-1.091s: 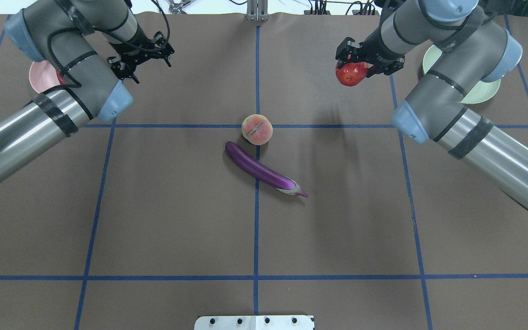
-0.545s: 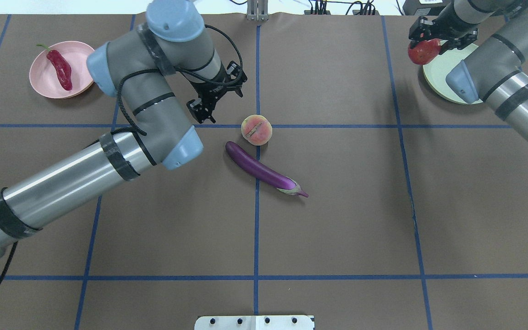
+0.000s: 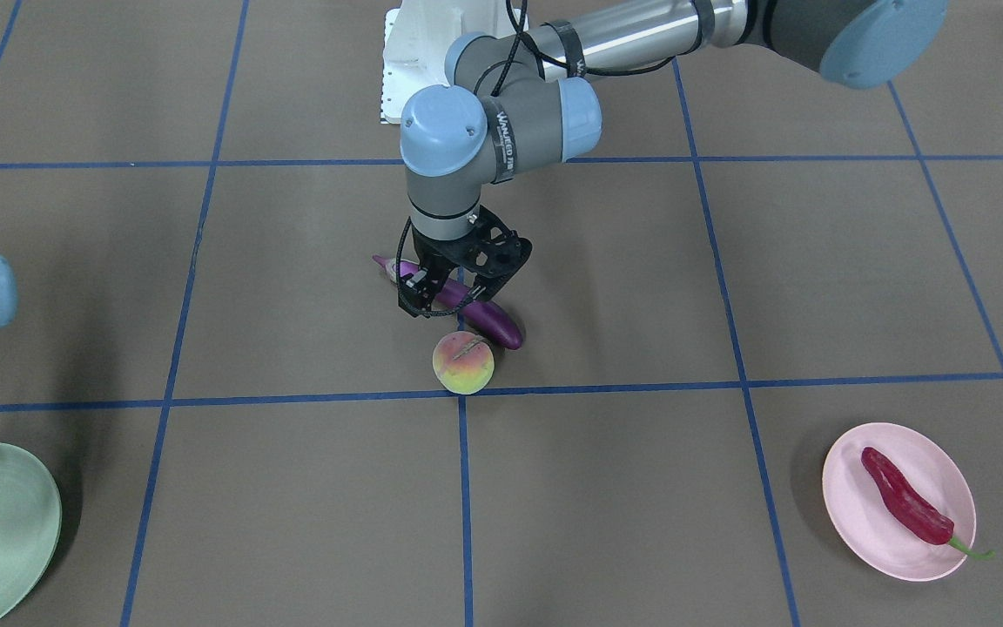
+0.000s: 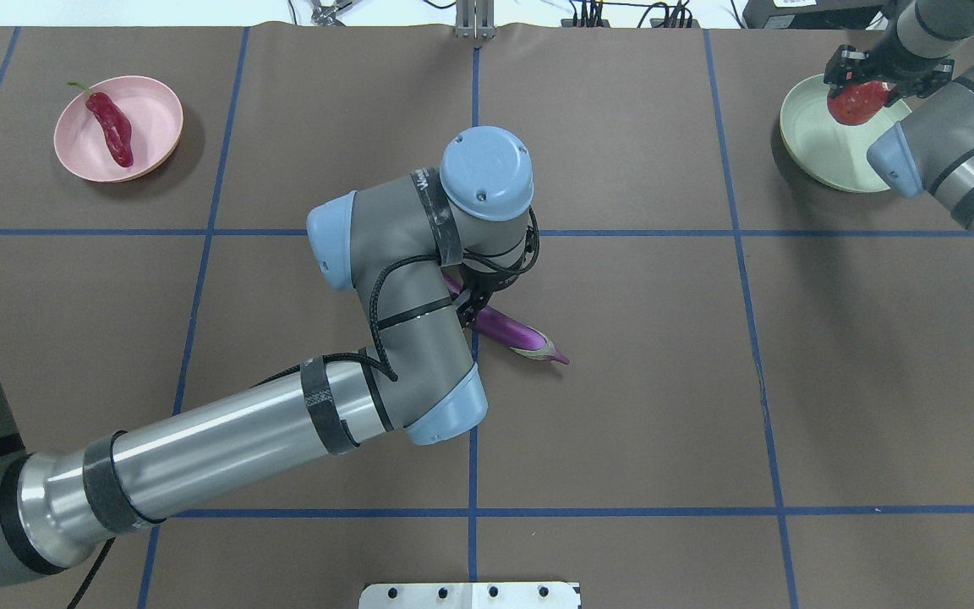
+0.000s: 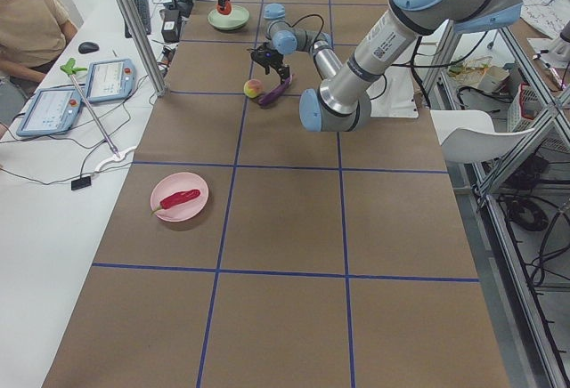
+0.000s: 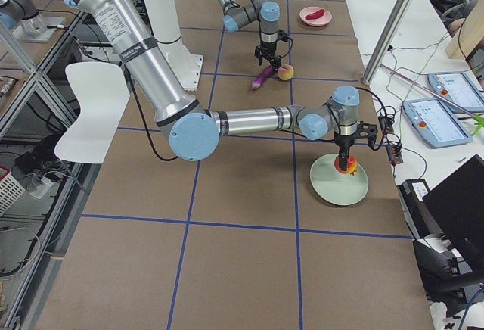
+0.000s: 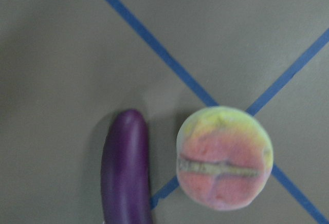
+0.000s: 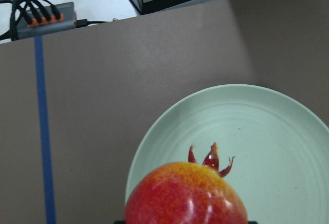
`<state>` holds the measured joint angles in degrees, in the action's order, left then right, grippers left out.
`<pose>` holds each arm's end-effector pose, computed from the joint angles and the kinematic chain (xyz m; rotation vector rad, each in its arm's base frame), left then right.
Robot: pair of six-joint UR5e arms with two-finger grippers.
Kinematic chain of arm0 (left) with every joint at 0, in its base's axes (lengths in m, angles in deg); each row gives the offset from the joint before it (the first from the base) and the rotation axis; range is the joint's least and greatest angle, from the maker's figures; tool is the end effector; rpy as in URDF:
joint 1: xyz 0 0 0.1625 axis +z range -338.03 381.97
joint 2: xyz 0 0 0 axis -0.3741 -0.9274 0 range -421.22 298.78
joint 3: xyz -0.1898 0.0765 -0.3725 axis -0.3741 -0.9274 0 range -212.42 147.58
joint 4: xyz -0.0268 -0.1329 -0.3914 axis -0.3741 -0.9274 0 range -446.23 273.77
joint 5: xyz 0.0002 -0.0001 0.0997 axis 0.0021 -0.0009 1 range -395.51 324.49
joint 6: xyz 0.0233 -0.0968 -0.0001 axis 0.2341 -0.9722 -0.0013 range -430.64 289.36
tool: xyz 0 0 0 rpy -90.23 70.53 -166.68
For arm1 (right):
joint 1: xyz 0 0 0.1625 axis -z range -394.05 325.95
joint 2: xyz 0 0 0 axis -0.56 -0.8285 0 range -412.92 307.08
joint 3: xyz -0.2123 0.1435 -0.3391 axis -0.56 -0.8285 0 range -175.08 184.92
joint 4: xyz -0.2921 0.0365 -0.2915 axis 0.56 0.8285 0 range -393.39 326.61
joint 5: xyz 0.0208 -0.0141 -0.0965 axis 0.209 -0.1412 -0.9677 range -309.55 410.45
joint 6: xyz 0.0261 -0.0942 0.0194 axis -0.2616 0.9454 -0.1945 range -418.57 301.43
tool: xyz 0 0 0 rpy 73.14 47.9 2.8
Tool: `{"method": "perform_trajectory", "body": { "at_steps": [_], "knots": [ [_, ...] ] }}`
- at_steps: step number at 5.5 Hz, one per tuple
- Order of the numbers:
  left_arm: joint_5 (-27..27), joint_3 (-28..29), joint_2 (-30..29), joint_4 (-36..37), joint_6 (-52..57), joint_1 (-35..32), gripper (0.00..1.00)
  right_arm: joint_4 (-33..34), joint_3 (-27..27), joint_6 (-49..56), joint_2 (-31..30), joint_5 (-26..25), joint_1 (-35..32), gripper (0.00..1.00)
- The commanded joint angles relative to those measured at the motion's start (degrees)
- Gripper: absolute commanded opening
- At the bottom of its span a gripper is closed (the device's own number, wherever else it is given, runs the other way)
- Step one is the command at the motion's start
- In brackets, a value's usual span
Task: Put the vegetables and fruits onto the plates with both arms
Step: 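Lower the pomegranate onto the green plate while the left gripper grasps the purple eggplant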
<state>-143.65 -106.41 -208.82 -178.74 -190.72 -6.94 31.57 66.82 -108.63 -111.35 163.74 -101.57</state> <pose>0.6418 -0.4713 0.1284 -0.3186 0.7846 -0.8482 -0.1982 -0.7247 0.5337 0.1609 -0.6143 0.3639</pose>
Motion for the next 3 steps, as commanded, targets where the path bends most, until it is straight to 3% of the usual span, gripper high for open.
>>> {"method": "perform_trajectory", "body": {
  "at_steps": [1, 3],
  "knots": [
    [0.7, 2.7, -0.2, -0.9, -4.8, 2.1, 1.0, -1.5, -0.6, 0.0, -2.4, -0.6, -0.1, 0.99],
    [0.7, 4.6, -0.3, -2.5, -5.4, 2.1, 0.99, -2.8, 0.2, 1.0, -2.8, 0.0, -0.9, 1.0]
  ]
}}
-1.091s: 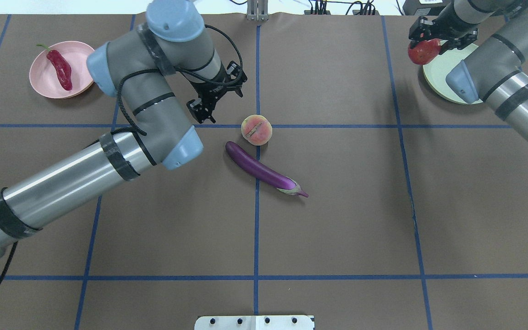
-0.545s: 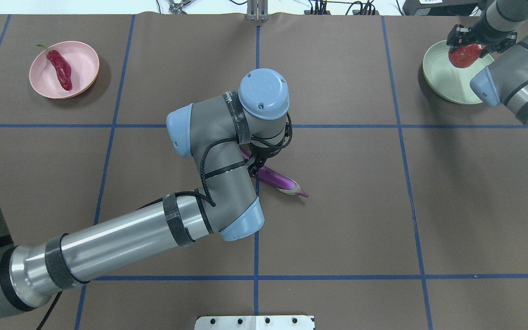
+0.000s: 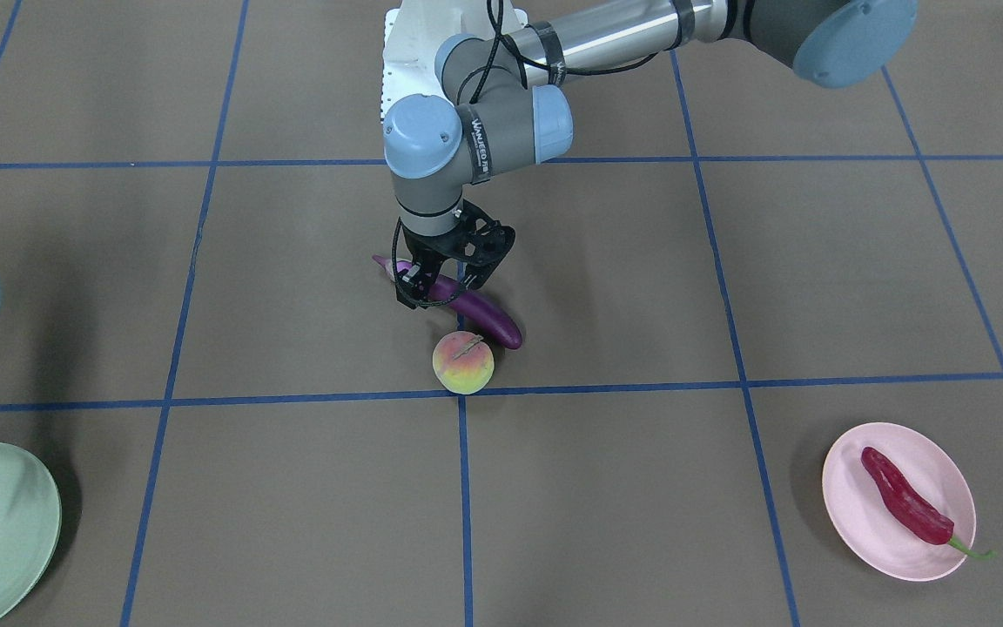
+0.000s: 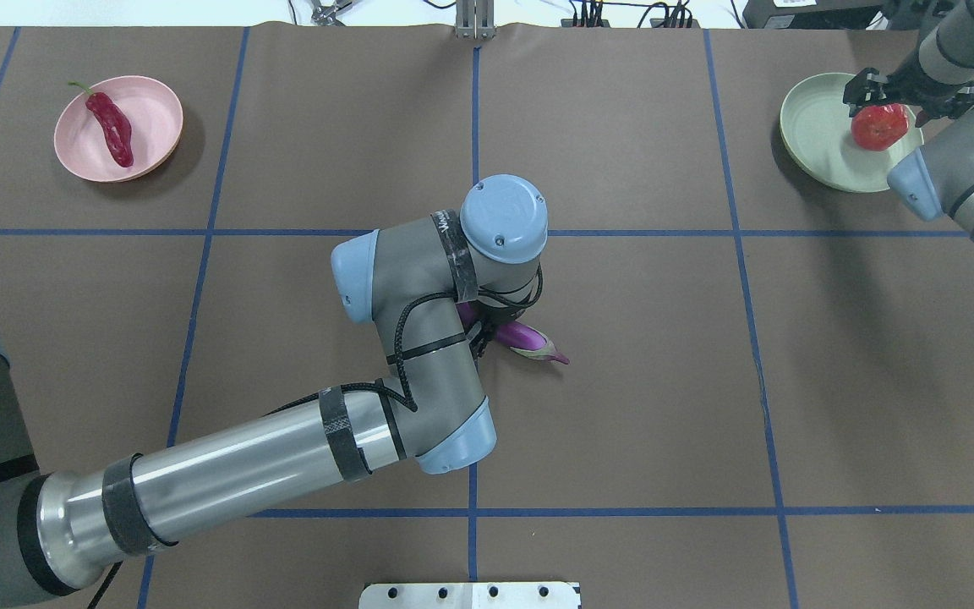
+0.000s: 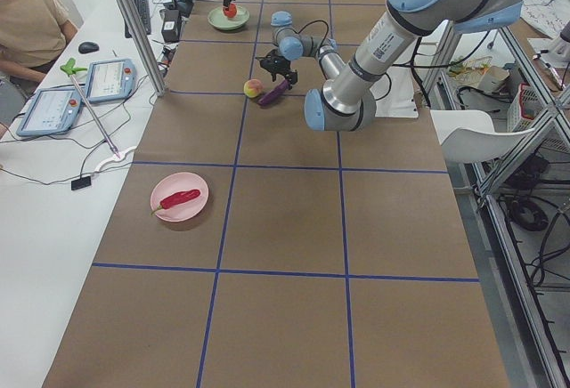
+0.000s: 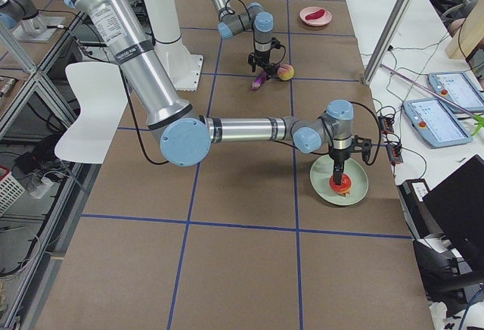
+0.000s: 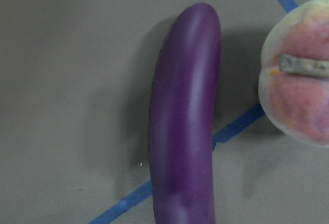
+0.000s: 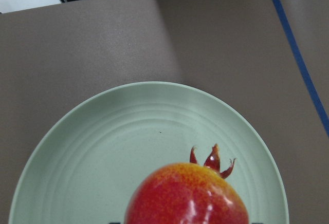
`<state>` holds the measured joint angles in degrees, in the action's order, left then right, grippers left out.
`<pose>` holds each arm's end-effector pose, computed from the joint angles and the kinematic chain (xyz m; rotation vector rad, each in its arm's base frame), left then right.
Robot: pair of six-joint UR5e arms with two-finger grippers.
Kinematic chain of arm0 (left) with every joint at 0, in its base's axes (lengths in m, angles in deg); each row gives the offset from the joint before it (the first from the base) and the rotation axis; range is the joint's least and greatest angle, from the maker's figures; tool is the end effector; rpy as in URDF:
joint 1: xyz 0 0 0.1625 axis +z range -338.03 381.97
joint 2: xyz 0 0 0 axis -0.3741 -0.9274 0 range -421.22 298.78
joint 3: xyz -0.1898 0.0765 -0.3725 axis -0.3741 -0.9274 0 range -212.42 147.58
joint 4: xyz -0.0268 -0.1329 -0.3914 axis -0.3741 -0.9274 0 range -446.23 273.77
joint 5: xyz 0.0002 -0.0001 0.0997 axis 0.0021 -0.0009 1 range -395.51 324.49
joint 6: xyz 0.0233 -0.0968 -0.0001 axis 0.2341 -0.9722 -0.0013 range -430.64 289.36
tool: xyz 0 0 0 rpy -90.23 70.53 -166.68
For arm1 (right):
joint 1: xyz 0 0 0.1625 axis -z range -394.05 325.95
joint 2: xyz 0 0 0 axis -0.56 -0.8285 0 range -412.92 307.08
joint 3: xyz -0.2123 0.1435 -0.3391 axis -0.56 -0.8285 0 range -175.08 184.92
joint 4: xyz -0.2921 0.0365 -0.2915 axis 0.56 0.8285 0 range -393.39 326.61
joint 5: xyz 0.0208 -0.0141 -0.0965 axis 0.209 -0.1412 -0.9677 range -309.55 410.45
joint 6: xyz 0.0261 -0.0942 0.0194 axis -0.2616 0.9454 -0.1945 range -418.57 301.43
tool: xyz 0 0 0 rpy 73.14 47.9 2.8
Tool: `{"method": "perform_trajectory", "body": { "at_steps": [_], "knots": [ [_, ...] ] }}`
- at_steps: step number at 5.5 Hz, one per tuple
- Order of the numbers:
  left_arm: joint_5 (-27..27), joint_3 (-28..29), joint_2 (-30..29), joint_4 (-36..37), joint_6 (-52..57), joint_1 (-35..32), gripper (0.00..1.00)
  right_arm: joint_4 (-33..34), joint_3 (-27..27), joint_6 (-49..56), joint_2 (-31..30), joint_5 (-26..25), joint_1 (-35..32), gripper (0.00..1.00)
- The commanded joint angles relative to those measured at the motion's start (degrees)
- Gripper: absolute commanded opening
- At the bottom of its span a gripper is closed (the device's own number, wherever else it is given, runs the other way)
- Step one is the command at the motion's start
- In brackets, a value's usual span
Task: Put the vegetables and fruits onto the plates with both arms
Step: 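Lower the pomegranate onto the green plate while the left gripper grasps the purple eggplant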
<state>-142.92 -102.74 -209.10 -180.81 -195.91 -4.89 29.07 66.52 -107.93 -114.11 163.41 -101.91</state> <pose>0.6722 -0.4565 0.1479 -0.3560 0.7445 -0.9118 -0.1869 -0.7101 0.5665 0.1618 -0.6029 0.3617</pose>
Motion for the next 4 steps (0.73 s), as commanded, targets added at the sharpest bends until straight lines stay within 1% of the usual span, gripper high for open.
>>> {"method": "perform_trajectory", "body": {
  "at_steps": [1, 2, 3, 4],
  "knots": [
    [0.0, 0.8, -0.2, -0.3, -0.9, 0.3, 0.3, -0.3, 1.6, 0.9, -0.2, 3.5, -1.3, 1.0],
    [0.0, 1.1, 0.2, -2.2, -1.0, 0.5, 0.13, -0.2, 3.2, 0.8, -0.2, 4.1, -1.3, 1.0],
    [0.0, 0.5, 0.0, -2.5, -0.7, 0.1, 0.0, 0.1, 4.4, 0.8, -0.1, 5.6, -2.0, 1.0],
    [-1.2, -5.6, 0.7, -1.4, 1.2, -2.5, 0.0, 0.2, 6.8, 0.4, 0.3, 9.4, -2.0, 1.0]
  ]
}}
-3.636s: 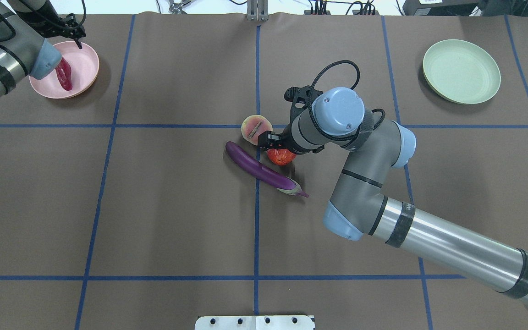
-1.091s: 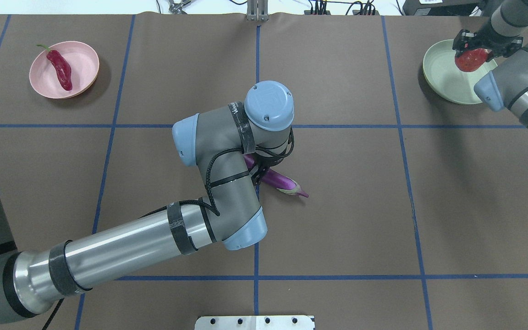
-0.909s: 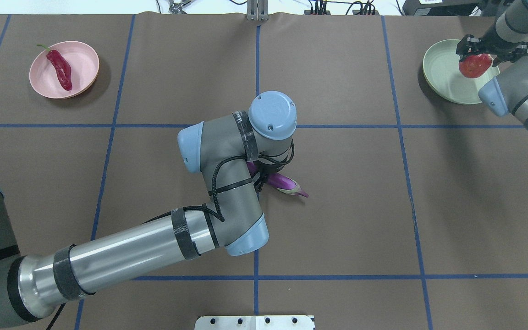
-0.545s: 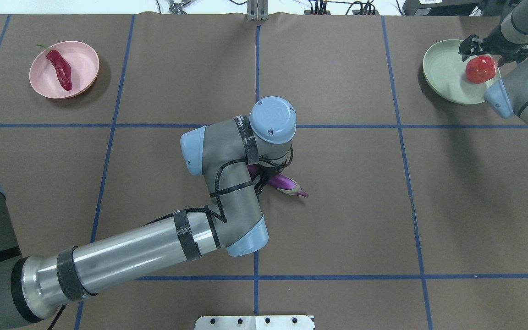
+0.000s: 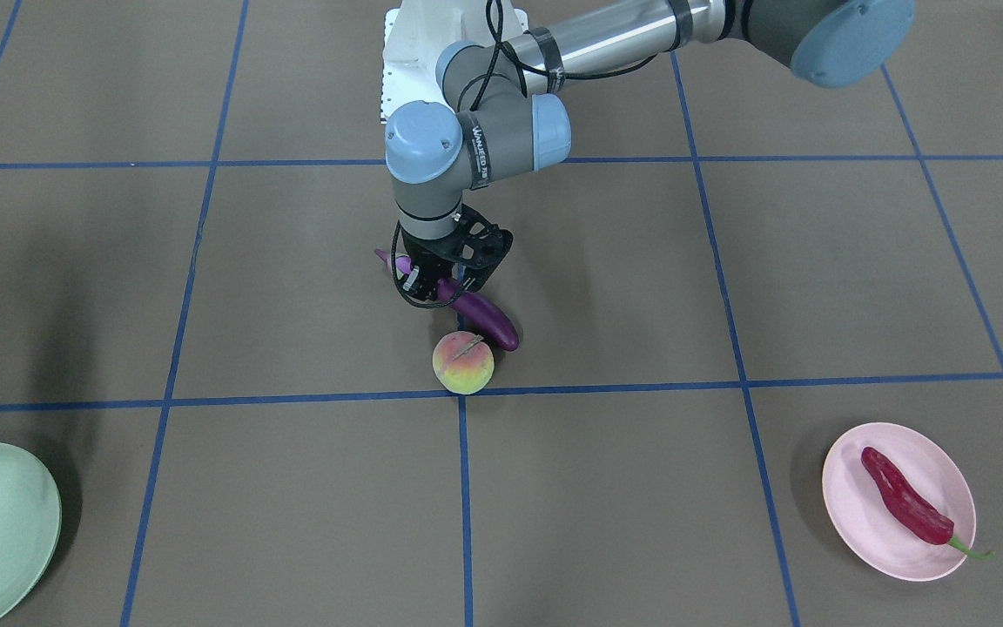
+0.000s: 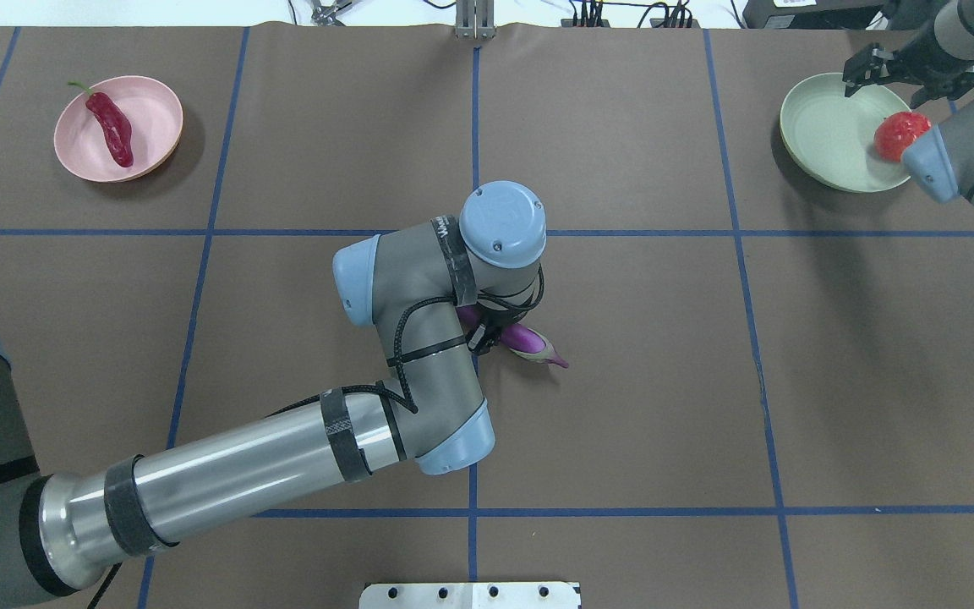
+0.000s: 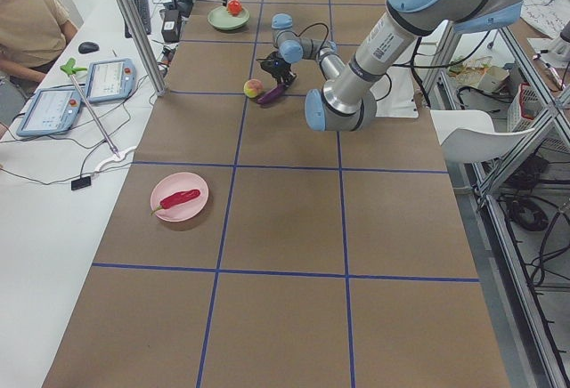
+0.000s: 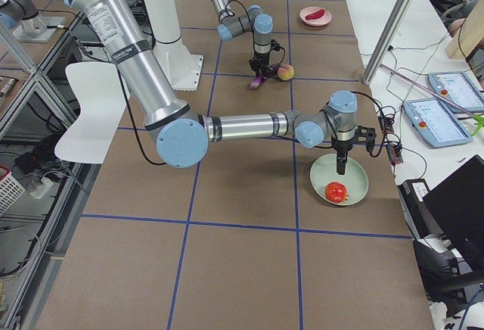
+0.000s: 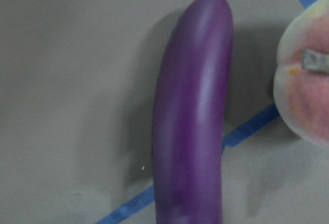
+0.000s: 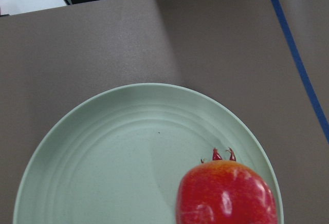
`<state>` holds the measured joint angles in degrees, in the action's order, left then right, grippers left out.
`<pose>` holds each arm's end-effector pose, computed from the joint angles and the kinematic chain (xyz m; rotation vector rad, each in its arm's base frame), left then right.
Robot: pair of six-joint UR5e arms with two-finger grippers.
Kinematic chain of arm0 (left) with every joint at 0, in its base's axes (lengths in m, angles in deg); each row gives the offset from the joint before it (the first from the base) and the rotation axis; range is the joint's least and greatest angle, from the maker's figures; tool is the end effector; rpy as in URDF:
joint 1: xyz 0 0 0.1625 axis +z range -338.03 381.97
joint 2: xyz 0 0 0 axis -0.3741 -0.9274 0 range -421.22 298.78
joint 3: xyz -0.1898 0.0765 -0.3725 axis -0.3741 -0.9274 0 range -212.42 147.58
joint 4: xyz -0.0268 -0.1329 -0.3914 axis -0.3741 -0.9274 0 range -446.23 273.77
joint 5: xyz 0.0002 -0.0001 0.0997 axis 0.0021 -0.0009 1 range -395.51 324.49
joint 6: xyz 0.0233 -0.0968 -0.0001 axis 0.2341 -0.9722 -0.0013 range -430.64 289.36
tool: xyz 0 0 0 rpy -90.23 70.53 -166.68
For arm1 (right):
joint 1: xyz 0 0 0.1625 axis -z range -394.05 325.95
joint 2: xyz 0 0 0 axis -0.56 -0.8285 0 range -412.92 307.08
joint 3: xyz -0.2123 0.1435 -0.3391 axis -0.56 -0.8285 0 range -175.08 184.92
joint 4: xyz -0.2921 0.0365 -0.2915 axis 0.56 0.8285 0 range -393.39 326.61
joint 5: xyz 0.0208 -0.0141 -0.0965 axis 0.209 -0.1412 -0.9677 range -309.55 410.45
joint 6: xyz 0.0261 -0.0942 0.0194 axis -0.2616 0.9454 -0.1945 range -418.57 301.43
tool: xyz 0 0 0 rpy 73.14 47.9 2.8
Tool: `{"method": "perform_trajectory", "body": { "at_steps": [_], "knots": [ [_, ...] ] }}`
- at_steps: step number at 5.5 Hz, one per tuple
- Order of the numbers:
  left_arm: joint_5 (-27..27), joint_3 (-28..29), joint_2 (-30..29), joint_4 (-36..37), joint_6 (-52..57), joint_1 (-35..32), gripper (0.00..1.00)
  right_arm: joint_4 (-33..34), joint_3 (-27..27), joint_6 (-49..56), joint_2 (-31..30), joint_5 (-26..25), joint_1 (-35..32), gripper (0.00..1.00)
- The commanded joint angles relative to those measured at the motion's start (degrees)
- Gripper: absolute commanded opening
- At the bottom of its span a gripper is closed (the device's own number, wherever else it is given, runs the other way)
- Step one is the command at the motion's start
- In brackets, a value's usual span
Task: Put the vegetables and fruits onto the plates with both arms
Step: 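Lower the pomegranate onto the green plate while the left gripper grasps the purple eggplant, then carry the eggplant with the left gripper onto the pink plate while the right gripper withdraws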
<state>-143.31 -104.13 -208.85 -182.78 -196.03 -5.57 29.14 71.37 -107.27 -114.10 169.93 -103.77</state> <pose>0.6616 -0.4610 0.1358 -0.3605 0.8012 -0.9059 -0.1727 -0.7105 0.5179 0.1776 -0.7313 0.3253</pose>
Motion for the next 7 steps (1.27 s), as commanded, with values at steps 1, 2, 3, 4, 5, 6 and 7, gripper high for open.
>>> {"method": "perform_trajectory", "body": {
  "at_steps": [1, 2, 3, 4, 5, 6, 7],
  "knots": [
    [-3.3, -16.4, 9.5, 5.5, 5.0, -3.6, 0.0, 0.0, 3.6, -1.1, -0.3, 5.7, 0.0, 1.0],
    [-4.9, -26.3, 15.1, 13.1, 11.1, -6.7, 0.0, -0.1, 6.0, -5.4, -0.3, 7.3, 1.4, 1.0],
    [-5.1, -27.5, 15.4, 17.3, 15.8, -11.4, 0.0, 0.1, 9.7, -10.5, -0.3, 7.5, 4.0, 1.0],
    [-6.0, -24.4, 15.8, 17.4, 21.7, -17.4, 0.0, -0.3, 13.1, -16.5, -0.7, 7.5, 6.1, 1.0],
    [-6.6, -16.7, 15.7, 13.9, 24.8, -22.6, 0.0, -0.4, 19.6, -23.6, -3.5, 6.0, 9.9, 1.0],
    [-6.7, -8.6, 15.8, 5.9, 30.5, -26.7, 0.0, 0.0, 25.5, -28.1, -5.5, 5.0, 12.0, 1.0],
    [-6.7, -1.9, 15.7, -0.6, 36.4, -29.2, 0.0, 0.0, 28.3, -32.0, -5.9, 3.2, 14.2, 1.0]
  ]
}}
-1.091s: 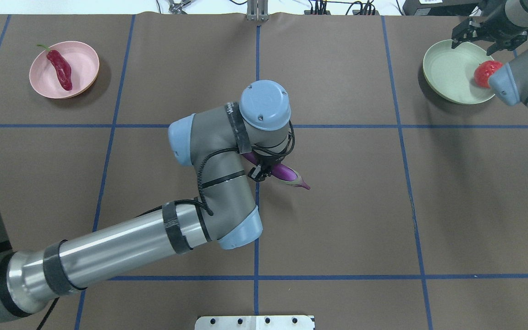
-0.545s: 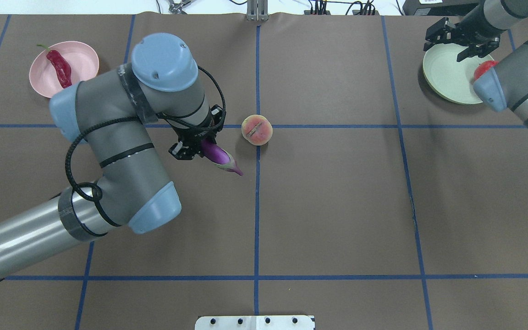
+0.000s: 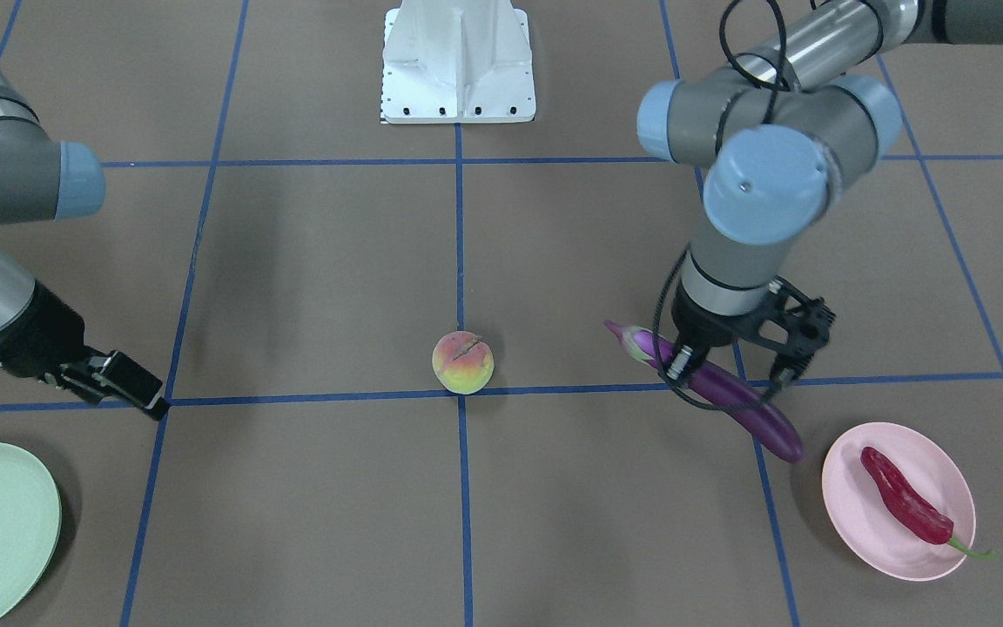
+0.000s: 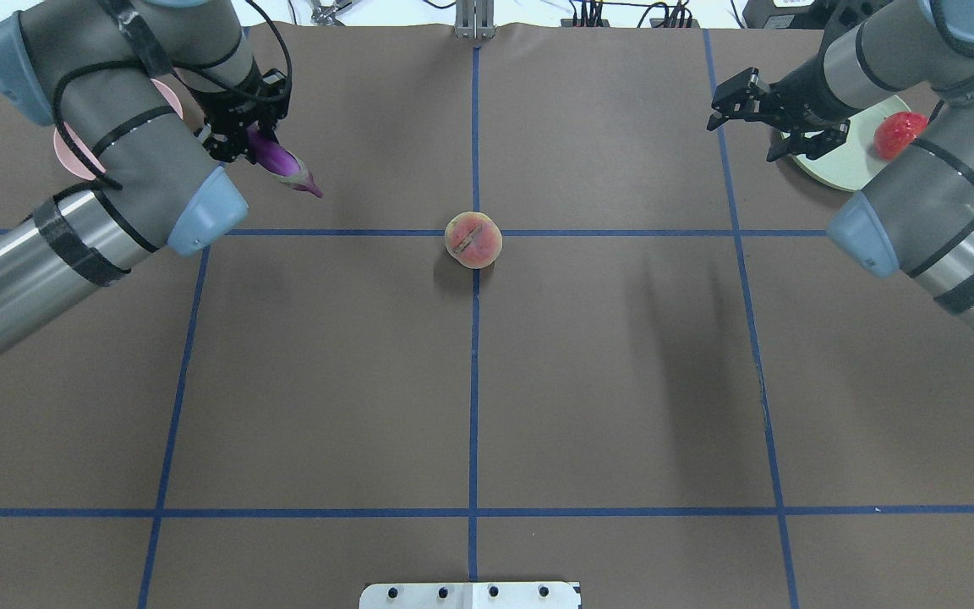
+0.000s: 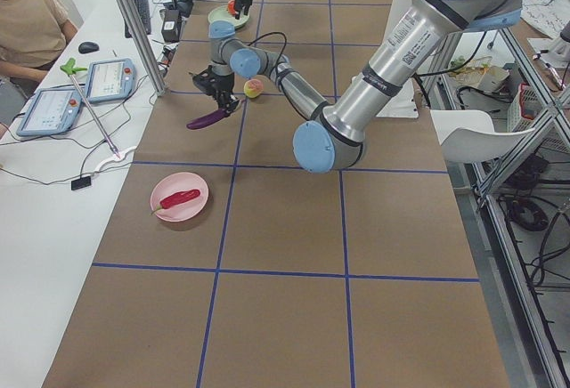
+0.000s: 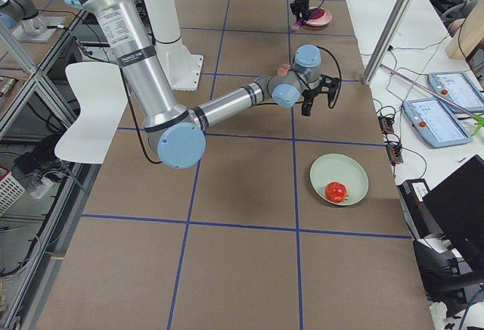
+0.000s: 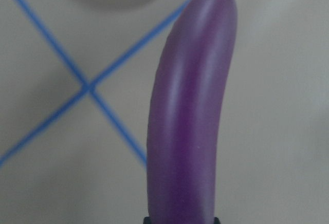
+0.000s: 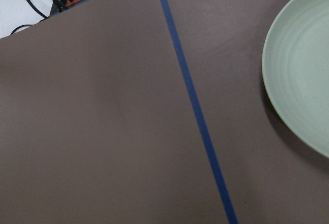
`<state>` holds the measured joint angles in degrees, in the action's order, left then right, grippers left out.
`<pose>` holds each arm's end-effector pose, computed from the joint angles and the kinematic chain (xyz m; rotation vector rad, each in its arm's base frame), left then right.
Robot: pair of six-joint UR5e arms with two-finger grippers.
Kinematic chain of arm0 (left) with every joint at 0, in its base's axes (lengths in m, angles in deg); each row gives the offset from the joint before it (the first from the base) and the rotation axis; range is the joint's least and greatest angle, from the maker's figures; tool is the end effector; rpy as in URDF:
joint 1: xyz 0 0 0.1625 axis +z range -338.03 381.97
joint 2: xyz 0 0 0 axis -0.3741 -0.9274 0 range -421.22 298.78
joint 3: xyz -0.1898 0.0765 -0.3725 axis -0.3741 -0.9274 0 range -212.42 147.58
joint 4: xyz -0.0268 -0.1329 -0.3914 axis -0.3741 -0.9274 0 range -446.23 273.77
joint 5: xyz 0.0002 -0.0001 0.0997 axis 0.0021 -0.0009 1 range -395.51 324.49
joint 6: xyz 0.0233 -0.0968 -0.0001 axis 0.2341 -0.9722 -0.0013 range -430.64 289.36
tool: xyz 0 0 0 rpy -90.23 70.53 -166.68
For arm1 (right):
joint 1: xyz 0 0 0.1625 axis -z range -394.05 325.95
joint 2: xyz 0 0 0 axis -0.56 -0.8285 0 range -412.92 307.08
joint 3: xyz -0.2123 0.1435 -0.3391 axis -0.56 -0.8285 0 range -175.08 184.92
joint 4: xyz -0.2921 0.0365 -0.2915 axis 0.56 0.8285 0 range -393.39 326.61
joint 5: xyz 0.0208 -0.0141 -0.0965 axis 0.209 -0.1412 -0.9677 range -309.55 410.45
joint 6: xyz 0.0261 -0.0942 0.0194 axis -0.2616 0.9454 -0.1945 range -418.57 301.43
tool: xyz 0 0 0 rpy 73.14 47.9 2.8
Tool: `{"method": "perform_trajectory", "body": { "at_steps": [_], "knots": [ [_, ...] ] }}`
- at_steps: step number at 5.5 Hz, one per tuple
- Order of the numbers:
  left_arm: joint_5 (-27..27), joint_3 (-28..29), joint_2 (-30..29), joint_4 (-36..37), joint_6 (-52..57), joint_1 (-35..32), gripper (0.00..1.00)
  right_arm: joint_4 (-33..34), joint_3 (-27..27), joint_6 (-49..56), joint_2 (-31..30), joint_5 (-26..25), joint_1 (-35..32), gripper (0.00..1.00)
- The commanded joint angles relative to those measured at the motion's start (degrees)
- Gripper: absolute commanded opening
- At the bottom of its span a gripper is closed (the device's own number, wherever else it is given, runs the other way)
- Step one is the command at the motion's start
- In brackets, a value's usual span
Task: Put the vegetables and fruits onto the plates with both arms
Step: 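Carry the eggplant with the left gripper onto the pink plate while the right gripper withdraws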
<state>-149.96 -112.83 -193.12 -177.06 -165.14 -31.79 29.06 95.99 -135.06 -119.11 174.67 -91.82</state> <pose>0.3681 -0.6580 0.2905 -0.1441 0.7126 -0.8502 -0.2832 -0.5941 0.3576 0.0664 -1.0491 0.4276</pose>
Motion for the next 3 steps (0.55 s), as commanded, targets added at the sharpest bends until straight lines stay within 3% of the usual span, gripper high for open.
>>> {"method": "perform_trajectory", "body": {
  "at_steps": [1, 2, 3],
  "knots": [
    [-0.2, 14.1, 0.1, -14.0, 13.8, -6.6, 0.0, 0.2, 5.3, -5.1, -1.1, -2.9, 3.5, 1.0],
    [-0.1, 21.4, -0.1, -21.9, 20.4, -7.9, 0.0, 0.2, 7.3, -5.2, -3.0, -2.9, 3.8, 1.0],
    [-0.1, 26.5, -0.4, -25.4, 26.2, -9.3, 0.0, 0.2, 8.0, -5.6, -3.9, -3.0, 4.8, 1.0]
  ]
}}
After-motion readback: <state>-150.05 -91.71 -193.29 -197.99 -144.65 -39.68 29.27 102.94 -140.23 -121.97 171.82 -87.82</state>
